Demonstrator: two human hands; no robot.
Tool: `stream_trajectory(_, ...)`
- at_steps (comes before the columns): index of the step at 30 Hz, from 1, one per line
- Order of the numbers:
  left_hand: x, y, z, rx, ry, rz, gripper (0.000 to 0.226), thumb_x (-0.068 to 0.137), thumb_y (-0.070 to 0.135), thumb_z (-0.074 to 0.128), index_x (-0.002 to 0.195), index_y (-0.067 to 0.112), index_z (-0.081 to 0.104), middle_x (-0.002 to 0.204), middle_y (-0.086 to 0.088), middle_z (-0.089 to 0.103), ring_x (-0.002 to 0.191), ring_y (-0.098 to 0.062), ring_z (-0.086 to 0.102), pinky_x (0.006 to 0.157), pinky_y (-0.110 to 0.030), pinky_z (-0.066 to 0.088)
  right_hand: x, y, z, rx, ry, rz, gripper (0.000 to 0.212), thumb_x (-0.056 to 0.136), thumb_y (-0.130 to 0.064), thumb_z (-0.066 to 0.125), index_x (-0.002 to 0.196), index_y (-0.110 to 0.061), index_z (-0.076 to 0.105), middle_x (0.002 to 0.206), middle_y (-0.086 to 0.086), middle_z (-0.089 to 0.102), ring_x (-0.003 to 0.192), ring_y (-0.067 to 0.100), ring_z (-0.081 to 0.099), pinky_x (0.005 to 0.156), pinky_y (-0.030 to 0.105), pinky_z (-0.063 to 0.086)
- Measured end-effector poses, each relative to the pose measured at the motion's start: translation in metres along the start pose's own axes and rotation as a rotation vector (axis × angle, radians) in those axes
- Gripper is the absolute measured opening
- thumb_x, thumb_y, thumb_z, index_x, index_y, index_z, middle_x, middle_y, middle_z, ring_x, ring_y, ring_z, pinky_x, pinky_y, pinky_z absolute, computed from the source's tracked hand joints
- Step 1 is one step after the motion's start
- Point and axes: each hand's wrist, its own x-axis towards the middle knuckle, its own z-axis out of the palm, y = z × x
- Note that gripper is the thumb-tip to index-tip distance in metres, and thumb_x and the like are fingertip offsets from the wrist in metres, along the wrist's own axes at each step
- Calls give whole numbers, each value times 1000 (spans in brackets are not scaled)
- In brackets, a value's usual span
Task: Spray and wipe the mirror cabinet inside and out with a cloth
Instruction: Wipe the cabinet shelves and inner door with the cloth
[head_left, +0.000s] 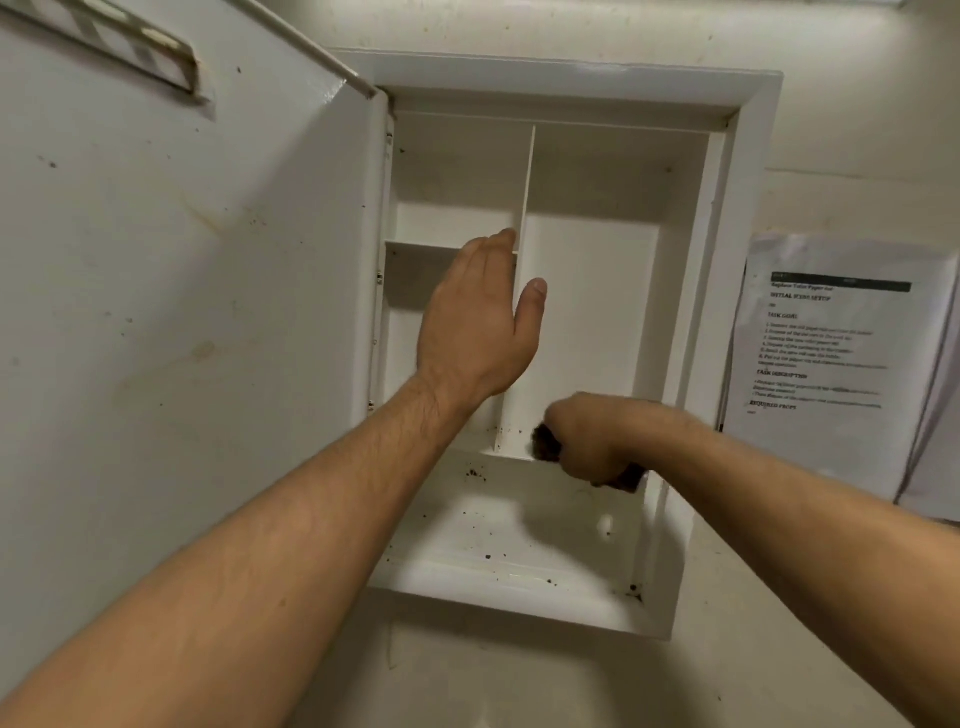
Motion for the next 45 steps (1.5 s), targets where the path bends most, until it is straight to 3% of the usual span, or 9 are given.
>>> stream_trajectory(5,-7,7,10,-52,41,-28,58,108,34,44,156,2,36,159,-11,44,151,-25,34,122,-44,33,17,-23,29,172,240,-123,51,94,-5,54,145,0,46,140,19,52,104,27,58,79,31,44)
stream_trajectory(12,-4,6,4,15,47,-30,59,107,37,42,156,4,37,157,-11,46,147,-26,40,121,-44,35,9,18,-7,-215,13,90,7,99,-17,62,94,-13,63,81,1,60,66,16,58,54,28,41)
stream_trajectory(19,-4,5,8,8,65,-4,57,107,34,44,154,2,39,156,-12,47,146,-27,40,119,-47,37,24,2,28,419,231,-144,24,91,5,54,100,-17,58,95,1,60,93,27,64,73,32,48)
stream_trajectory(23,-4,-1,5,41,85,26,57,105,33,45,152,1,41,152,-13,51,143,-27,45,118,-44,38,25,15,12,-40,64,-66,17,97,-14,58,112,-17,67,94,2,66,86,21,64,80,38,54)
stream_trajectory(28,-4,3,8,31,77,8,57,106,33,46,153,3,41,154,-12,49,144,-26,43,119,-43,36,25,13,-25,-502,146,111,18,98,-27,65,85,-15,62,77,-1,60,63,17,55,52,31,37)
stream_trajectory(31,-4,1,12,40,91,27,57,105,32,47,154,2,39,155,-13,48,146,-28,41,118,-47,37,25,9,10,-84,340,-153,11,100,-21,58,106,-17,66,99,2,67,87,23,64,77,37,53)
stream_trajectory(34,-5,-3,16,38,99,54,57,105,30,47,153,1,40,154,-13,48,146,-29,42,117,-50,38,12,19,31,50,137,-249,55,98,-1,48,148,-23,53,147,-1,56,132,24,54,110,42,46)
stream_trajectory(40,-7,-7,10,88,77,56,57,105,30,46,155,2,39,156,-14,48,147,-30,41,120,-49,34,-1,28,7,-744,-68,-73,10,94,-23,69,102,-19,65,84,-1,61,72,19,58,72,34,52)
stream_trajectory(45,-4,-10,0,138,35,59,60,106,36,43,157,5,35,160,-9,43,150,-25,36,123,-47,28,-7,2,13,-540,-52,-13,10,96,-9,59,90,-8,68,81,3,64,68,18,61,56,30,48)
